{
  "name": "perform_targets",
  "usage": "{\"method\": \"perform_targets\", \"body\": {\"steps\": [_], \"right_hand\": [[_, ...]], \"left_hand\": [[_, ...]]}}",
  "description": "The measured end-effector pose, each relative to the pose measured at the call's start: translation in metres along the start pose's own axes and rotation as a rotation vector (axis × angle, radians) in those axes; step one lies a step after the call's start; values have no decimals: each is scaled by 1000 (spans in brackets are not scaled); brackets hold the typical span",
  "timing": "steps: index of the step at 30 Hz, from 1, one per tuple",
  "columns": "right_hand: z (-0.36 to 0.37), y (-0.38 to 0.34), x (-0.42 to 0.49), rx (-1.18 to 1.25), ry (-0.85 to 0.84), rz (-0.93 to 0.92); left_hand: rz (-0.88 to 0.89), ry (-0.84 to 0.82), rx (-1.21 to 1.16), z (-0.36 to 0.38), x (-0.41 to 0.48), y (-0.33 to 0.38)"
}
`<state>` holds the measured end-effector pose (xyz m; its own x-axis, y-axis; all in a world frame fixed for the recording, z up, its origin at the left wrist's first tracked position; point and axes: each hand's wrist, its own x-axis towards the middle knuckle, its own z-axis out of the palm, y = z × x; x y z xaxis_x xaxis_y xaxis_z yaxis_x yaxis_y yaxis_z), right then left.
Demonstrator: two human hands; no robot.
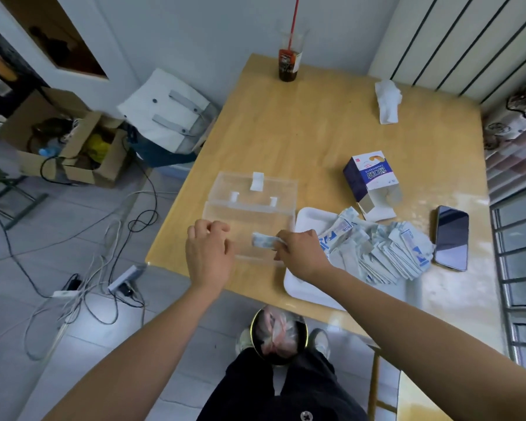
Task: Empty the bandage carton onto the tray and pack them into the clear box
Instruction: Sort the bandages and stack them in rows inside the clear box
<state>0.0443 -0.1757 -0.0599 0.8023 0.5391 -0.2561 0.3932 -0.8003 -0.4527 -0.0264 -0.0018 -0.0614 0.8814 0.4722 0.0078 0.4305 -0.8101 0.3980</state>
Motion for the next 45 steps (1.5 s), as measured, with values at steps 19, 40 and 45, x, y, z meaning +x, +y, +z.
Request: {"method": "perform_targets", "body": {"steps": [19,40,45], "right_hand": [[46,-54,47,163,-501,283],[65,-64,61,147,-272,295],[63,-62,59,60,-272,394]], "left_hand": [[-282,-114,-349,-1,15,-48],[-201,-185,-382,-2,18,-57],[-203,-188,-358,-2,19,-56]]}}
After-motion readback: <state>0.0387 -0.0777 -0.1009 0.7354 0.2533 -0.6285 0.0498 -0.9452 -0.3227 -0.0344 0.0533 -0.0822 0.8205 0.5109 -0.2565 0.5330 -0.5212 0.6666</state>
